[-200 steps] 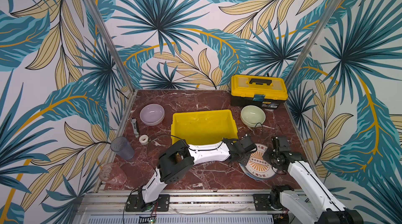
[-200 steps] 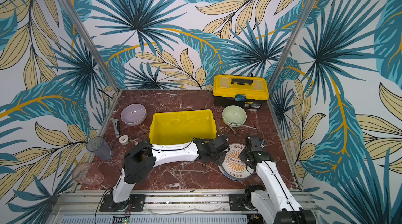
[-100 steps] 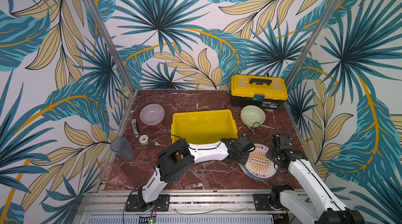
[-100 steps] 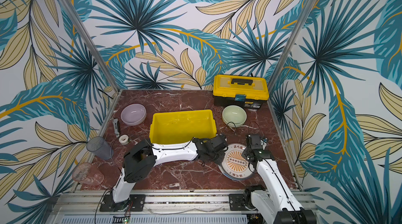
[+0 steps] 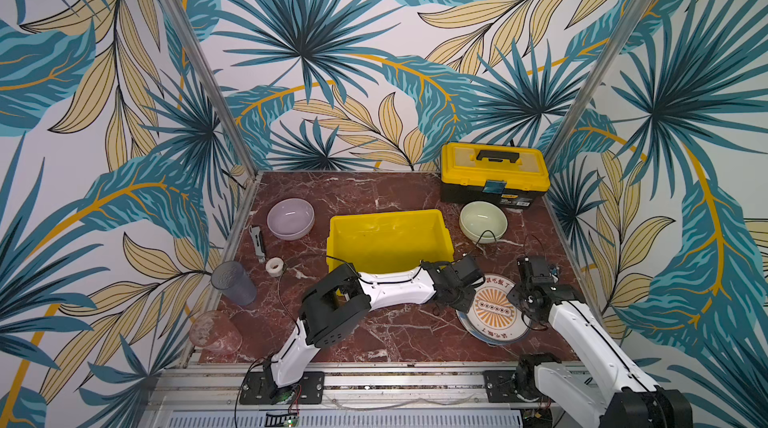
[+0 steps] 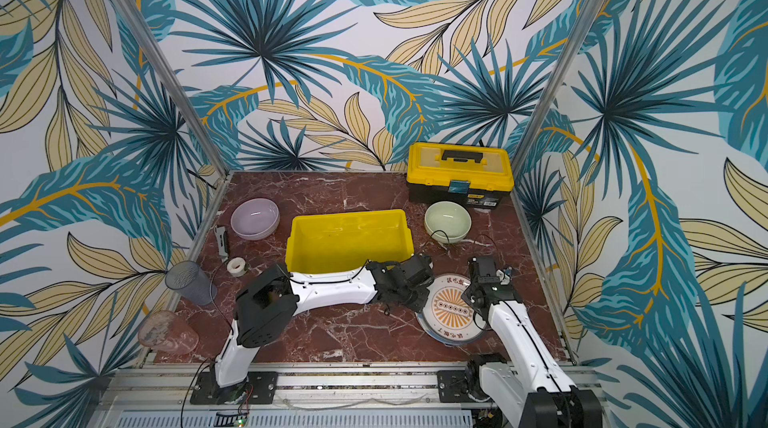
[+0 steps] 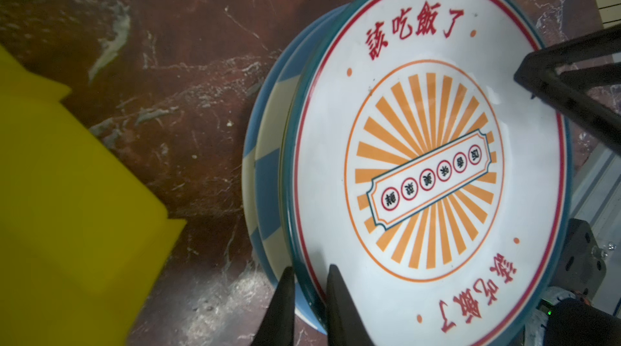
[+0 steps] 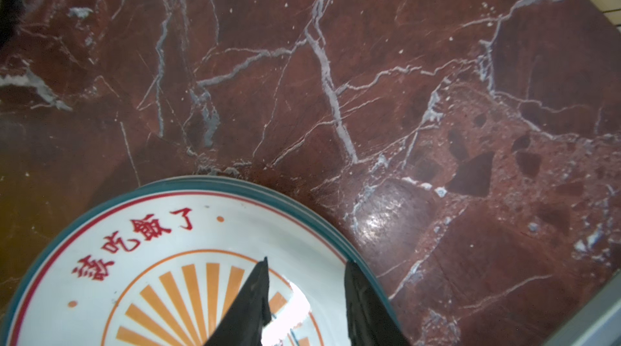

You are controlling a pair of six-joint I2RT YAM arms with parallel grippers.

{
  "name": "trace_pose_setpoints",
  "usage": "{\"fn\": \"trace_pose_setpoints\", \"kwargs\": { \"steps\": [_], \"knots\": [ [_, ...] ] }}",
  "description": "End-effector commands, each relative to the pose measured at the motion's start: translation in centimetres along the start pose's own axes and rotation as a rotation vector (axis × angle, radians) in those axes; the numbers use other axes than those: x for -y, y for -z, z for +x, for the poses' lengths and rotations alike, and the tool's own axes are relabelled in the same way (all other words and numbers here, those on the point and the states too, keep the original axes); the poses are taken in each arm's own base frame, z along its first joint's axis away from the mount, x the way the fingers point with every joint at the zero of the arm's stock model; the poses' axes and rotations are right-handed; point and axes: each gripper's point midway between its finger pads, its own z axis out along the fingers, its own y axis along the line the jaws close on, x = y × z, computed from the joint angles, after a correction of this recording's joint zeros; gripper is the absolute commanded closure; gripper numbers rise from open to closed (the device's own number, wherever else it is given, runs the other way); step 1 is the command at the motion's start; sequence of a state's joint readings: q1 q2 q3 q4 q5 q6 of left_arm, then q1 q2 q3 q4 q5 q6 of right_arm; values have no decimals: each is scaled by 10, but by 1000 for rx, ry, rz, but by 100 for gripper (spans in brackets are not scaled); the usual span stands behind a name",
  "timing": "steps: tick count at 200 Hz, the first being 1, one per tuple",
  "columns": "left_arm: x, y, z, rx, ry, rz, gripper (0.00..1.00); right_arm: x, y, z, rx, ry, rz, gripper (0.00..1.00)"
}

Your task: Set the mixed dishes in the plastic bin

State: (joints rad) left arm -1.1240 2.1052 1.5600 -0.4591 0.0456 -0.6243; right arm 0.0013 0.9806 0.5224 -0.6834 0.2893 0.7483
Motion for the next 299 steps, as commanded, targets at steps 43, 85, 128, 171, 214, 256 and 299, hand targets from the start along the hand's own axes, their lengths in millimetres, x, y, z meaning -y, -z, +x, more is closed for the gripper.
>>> {"fn": "trace_pose_setpoints", "kwargs": {
  "steps": [43,85,128,171,214,256,299],
  "knots": [
    [-3,-4,0,-3,-5,3,81,-2,-6,12,-46,13,-22,64],
    [-5,-5,2,-7,-4,-1,81,14,4,-2,17,27,69,47],
    [-5,-3,0,-2,-16,3,82,19,10,-11,59,10,92,47],
    [-5,-2,1,-8,-26,17,82,20,1,-3,20,4,112,47],
    [-4,-3,2,-17,-30,31,82,1,-10,9,-37,-29,20,56],
    [2,-2,1,-27,-16,62,82,-15,-13,18,-91,-15,-69,64],
    [17,11,-9,-10,-12,115,84,-15,-18,33,-147,-15,-86,69]
  ]
}}
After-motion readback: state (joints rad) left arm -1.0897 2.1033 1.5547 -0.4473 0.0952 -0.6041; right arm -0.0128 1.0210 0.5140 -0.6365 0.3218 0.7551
